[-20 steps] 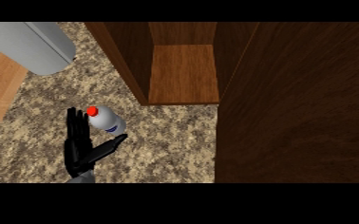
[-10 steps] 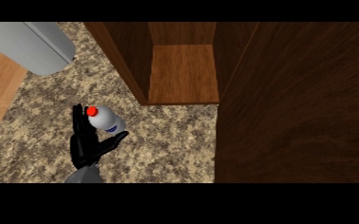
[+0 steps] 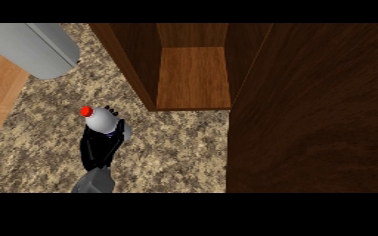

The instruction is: Pick up the bottled water, place it into the cabinet and close the cabinet

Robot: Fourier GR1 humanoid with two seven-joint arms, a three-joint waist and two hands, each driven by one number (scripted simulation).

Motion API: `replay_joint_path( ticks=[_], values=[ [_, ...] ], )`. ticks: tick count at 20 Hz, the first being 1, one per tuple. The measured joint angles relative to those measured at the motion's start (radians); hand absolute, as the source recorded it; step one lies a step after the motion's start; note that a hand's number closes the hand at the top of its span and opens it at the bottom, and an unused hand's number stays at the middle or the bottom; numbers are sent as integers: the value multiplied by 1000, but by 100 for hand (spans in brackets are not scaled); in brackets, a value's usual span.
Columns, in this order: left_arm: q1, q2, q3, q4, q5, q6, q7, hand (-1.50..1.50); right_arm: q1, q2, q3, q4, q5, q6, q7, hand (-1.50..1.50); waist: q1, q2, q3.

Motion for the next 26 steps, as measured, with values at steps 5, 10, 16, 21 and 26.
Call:
replay_joint_path(
  ticks=[5, 10, 16, 21, 26],
  values=[
    [-56, 3, 15, 52, 16, -15, -28, 150, -32, -9, -34, 6, -7, 2, 19, -150, 3, 2, 0],
    [-71, 6, 19, 37, 6, 22, -71, 150, -13, 4, -32, 6, -11, 13, 12, -150, 5, -1, 1],
    [-50, 12, -69, -2, -46, -57, -43, 150, -13, 4, -36, 7, -15, 13, 12, -150, 9, -3, 1],
    [0, 14, -143, -85, -76, -125, 5, 150, -15, 6, -45, 11, -20, 11, 7, -150, 15, -5, 2],
    [29, 7, -225, -252, -84, -100, 111, 150, -30, 8, -54, 15, -23, 7, 10, -150, 20, -7, 2]
  ],
)
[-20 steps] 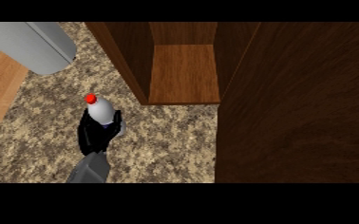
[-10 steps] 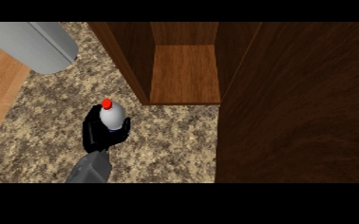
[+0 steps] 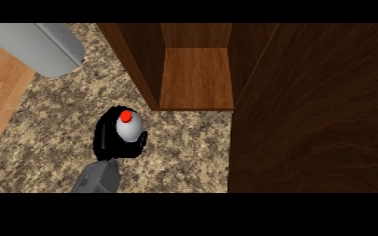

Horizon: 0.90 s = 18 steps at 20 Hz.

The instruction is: Pick up the bottled water, place it into the cabinet and close the cabinet

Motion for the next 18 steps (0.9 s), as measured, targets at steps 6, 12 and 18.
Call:
replay_joint_path(
  ticks=[6, 12, 18],
  values=[
    [46, -16, -146, -248, 10, 100, 135, 150, -32, 2, 5, 2, -5, -10, 19, -150, 6, 0, 0],
    [51, -19, -338, -494, 15, 291, 281, 150, -47, -1, -3, 7, -8, -2, 20, -150, -1, -1, 0],
    [-28, -20, -489, -633, -8, 528, 431, 150, -58, 0, -3, 7, -13, 8, 32, -150, -10, 1, 0]
  ],
)
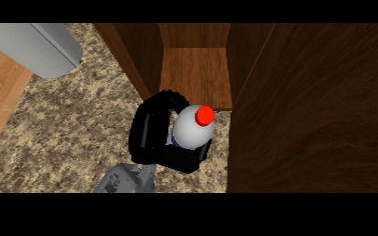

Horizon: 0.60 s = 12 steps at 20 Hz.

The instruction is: Pick up the bottled water, place it into the cabinet and close the cabinet

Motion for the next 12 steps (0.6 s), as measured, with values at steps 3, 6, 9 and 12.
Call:
replay_joint_path(
  ticks=[3, 6, 9, 12],
  values=[
    [-91, 0, -43, -21, -6, 132, 68, 150, -14, 0, -4, 0, -3, -2, 10, -150, -4, 2, 0],
    [-175, 0, -73, 1, -6, 238, 89, 150, -25, -2, -19, 2, -7, 2, 16, -150, -8, 3, 0],
    [-277, 0, -89, 47, 18, 328, 102, 150, -41, 4, -6, 3, -9, 0, 30, -150, -13, 5, 0],
    [-358, 0, -81, 96, 11, 384, 129, 150, -69, 0, -24, 4, -14, -13, 52, -150, -11, 5, 0]
  ],
)
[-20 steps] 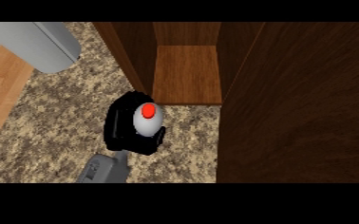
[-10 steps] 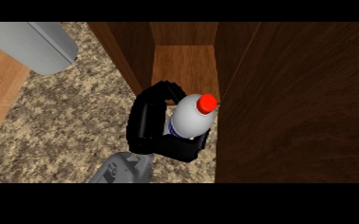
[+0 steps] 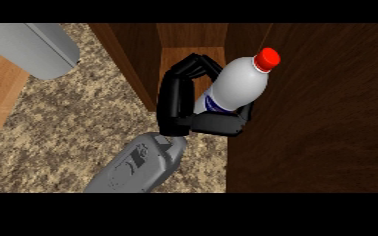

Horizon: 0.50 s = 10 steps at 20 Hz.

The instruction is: Pick up the bottled water, place it into the cabinet and close the cabinet

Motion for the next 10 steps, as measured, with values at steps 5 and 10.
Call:
replay_joint_path(
  ticks=[5, 10],
  values=[
    [-80, 0, 18, 125, 10, 24, -12, 150, -23, -14, -53, 8, -14, 8, 2, -150, -2, 1, 0],
    [-152, 0, 61, 269, 42, 0, -45, 150, -26, -16, -83, 14, -31, 26, 0, -150, -8, 3, 0]
  ],
)
